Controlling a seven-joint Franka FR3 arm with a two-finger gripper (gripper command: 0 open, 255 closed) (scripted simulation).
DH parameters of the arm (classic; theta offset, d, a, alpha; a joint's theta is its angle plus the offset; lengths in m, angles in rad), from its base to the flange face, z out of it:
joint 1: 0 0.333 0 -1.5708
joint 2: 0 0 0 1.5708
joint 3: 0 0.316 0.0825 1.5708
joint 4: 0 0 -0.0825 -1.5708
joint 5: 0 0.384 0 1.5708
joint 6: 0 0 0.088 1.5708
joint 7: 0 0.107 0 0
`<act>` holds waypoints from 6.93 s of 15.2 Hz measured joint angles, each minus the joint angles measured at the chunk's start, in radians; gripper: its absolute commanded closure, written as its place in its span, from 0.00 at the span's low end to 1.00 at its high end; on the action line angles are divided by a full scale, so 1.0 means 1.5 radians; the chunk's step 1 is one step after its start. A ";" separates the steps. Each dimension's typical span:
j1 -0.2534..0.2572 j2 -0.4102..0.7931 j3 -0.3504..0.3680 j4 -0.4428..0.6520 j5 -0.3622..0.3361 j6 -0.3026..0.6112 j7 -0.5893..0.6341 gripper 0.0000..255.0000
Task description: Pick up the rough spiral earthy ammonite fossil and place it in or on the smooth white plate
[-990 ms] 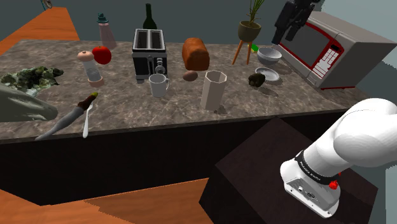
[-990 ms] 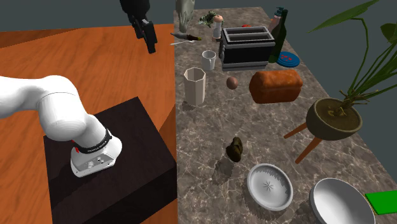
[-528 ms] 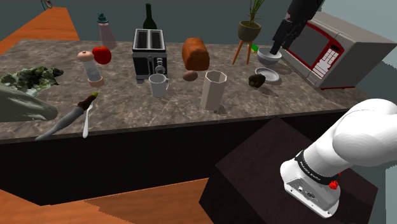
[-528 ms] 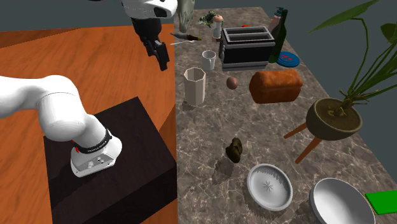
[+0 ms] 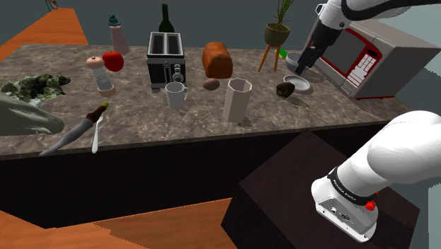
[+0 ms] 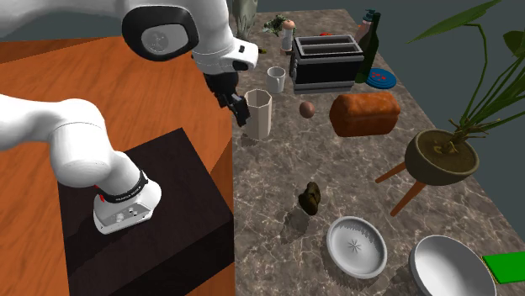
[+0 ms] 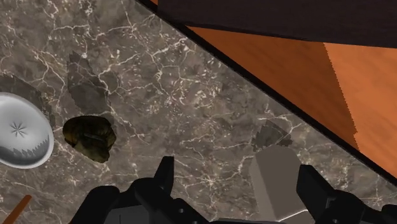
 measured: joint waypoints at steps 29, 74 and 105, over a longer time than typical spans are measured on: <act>-0.053 0.653 -0.153 0.200 0.495 0.540 -0.696 0.00; -0.077 0.656 -0.232 0.361 0.411 0.365 -0.672 1.00; -0.252 0.896 -0.152 0.594 0.551 0.331 -0.815 1.00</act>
